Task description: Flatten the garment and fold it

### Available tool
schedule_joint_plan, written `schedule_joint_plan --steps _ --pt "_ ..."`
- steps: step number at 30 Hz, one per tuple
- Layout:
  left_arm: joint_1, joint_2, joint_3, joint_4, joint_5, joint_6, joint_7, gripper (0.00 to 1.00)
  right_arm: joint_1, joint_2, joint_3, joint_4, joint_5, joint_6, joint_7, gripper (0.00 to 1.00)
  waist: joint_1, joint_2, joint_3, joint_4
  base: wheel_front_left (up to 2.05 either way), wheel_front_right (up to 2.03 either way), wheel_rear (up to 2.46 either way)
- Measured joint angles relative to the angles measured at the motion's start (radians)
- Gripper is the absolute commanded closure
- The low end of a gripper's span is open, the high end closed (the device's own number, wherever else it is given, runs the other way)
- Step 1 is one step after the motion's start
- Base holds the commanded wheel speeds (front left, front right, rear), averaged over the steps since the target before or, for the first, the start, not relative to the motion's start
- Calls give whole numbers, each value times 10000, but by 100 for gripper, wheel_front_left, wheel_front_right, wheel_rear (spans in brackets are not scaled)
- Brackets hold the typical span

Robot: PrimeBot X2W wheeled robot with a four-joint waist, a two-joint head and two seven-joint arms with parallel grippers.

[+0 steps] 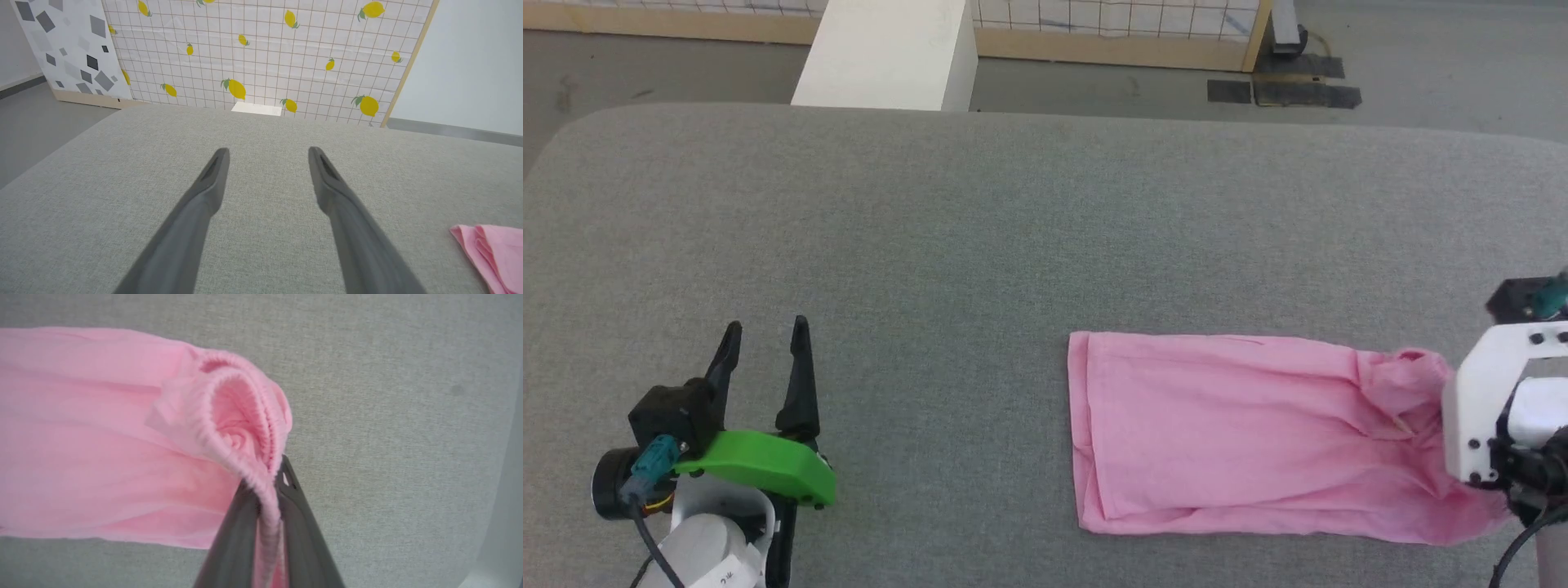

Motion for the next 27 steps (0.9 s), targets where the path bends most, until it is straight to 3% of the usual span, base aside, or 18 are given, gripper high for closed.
schedule_joint_plan --steps 5,11,17,27 --pt "18 88 -128 23 -27 0 456 0 484 339 522 -1586 1664 -2 1143 100 0 0 -124 40 0 0 0" --pt "42 98 -180 -54 -86 0 631 0 526 1149 1361 -2019 2119 -2 825 100 0 0 -194 176 0 0 0" --pt "45 82 -326 -35 -148 -10 688 0 140 1588 2573 -802 1774 -2 -477 100 0 0 -183 440 0 0 0" --pt "35 -92 -359 226 -293 -17 481 0 -1115 1649 4592 1877 1183 -2 -2094 100 0 0 -9 933 0 0 0"
